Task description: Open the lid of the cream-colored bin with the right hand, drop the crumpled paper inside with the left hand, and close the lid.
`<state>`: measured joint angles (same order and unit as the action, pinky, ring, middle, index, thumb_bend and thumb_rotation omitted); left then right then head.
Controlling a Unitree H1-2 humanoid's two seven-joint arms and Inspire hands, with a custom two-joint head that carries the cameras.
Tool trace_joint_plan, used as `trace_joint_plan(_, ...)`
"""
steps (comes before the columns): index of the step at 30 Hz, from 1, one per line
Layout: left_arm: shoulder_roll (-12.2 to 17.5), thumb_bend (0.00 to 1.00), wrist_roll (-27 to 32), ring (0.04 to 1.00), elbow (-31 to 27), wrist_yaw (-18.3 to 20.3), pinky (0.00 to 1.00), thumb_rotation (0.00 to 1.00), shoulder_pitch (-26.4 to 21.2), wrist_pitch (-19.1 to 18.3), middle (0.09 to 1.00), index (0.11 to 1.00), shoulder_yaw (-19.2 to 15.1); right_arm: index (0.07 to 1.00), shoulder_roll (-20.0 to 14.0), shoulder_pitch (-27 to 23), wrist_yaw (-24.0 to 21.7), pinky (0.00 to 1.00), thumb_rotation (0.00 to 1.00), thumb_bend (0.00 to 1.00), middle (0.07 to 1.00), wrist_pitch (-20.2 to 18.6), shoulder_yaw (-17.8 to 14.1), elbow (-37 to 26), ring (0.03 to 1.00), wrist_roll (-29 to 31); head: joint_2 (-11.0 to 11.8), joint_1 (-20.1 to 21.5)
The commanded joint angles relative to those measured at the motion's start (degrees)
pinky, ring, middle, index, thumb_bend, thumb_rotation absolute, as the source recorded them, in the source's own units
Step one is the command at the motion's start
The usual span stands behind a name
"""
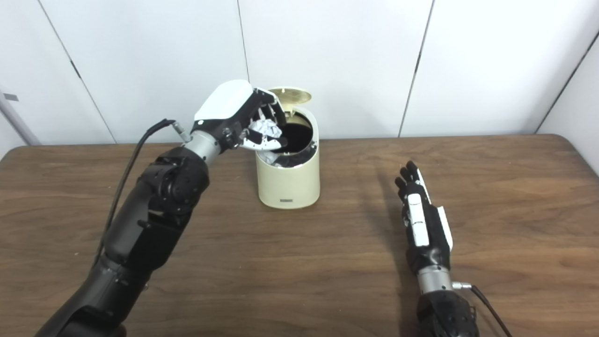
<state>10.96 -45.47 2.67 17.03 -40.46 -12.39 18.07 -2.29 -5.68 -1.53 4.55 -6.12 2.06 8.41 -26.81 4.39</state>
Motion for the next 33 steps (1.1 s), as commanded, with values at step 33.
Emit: trace_joint_plan(33,-4.72,0.47,-5.24,0.392,6.25,-11.49,0.28,0.0,-4.51,-1.54,0.506,0.544,1.71,0.982,1.22,3.72,-0.05,1.0,0.89,0.46,0.95,0.22,0.23,3.46,0.944,0.54,0.25,1.16)
